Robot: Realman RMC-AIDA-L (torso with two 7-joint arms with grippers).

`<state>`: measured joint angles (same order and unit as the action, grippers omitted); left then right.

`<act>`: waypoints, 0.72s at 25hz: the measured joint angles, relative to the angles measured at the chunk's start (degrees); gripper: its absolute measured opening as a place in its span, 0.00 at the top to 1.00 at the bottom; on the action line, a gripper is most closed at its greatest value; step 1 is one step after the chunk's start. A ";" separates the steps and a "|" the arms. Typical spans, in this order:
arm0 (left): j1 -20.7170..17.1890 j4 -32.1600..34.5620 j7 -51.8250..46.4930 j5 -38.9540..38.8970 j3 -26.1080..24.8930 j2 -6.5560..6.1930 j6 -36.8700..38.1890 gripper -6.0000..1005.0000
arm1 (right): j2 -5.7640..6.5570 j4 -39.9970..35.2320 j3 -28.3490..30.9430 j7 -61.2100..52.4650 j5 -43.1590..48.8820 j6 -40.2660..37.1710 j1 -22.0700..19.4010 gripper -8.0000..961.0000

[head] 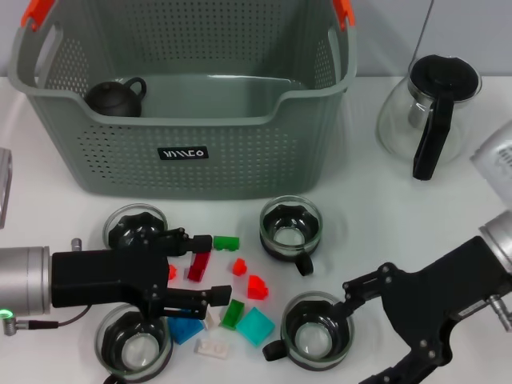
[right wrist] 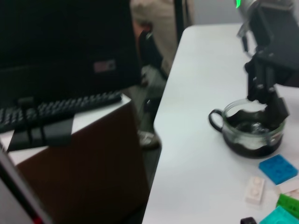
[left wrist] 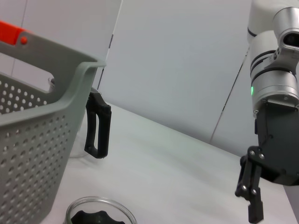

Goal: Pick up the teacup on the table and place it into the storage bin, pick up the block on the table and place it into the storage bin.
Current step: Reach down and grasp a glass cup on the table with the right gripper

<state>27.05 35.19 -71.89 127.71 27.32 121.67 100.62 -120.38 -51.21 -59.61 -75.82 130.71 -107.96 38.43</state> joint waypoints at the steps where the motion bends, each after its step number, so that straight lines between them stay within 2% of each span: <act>1: -0.11 -0.17 0.04 0.00 -0.07 0.01 -0.09 0.07 | 0.02 -0.04 -1.26 -0.62 0.17 0.36 0.50 0.05; 9: -0.77 -1.31 0.86 -0.01 0.01 0.41 -1.93 0.07 | 0.07 -1.78 -12.49 -5.74 2.17 6.12 2.79 0.05; 18: -0.78 -2.11 0.88 -0.10 -0.16 0.57 -2.59 0.07 | -0.20 -3.27 -24.37 -9.96 2.08 12.90 3.19 0.06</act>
<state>26.27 33.07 -71.01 127.61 27.16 122.25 98.03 -120.58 -54.48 -83.98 -85.78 132.79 -95.06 41.62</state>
